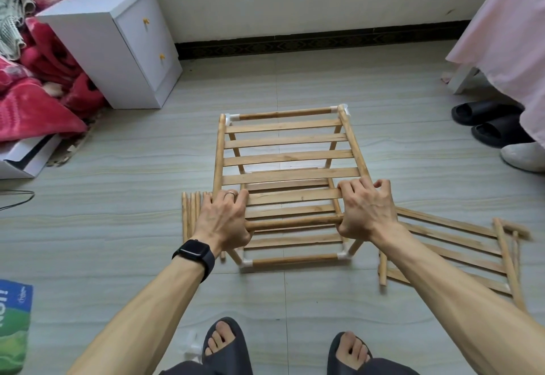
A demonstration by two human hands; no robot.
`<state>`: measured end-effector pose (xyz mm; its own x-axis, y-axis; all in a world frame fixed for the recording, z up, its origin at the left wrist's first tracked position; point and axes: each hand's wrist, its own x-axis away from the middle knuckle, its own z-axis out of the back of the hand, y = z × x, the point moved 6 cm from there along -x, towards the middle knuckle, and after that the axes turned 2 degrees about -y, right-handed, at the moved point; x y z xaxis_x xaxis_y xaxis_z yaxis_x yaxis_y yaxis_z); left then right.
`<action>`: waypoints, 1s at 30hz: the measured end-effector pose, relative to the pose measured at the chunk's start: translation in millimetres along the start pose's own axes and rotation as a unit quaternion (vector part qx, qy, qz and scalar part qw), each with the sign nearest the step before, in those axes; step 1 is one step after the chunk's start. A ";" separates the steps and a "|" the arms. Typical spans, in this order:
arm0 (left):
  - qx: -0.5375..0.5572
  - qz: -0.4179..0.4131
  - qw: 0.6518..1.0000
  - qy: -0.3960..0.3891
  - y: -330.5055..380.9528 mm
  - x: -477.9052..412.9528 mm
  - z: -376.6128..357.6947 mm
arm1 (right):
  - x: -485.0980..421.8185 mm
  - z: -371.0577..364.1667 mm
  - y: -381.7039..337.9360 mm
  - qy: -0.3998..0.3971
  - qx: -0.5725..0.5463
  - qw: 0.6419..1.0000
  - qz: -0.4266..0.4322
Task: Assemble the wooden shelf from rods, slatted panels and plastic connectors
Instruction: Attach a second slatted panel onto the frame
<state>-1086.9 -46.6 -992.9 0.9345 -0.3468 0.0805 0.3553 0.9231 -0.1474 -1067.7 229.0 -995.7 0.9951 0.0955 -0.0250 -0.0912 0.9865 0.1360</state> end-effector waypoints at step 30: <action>-0.005 -0.016 1.000 0.001 -5.7 -1.4 -1.1 | -17.9 -6.5 8.1 -0.007 -0.030 1.000 0.003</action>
<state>-1090.1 -51.6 -993.2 0.9228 -0.3760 0.0834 0.3848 0.9100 -0.1546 -1086.5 236.1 -1000.6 0.9949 0.1002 -0.0103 -0.0991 0.9922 0.0762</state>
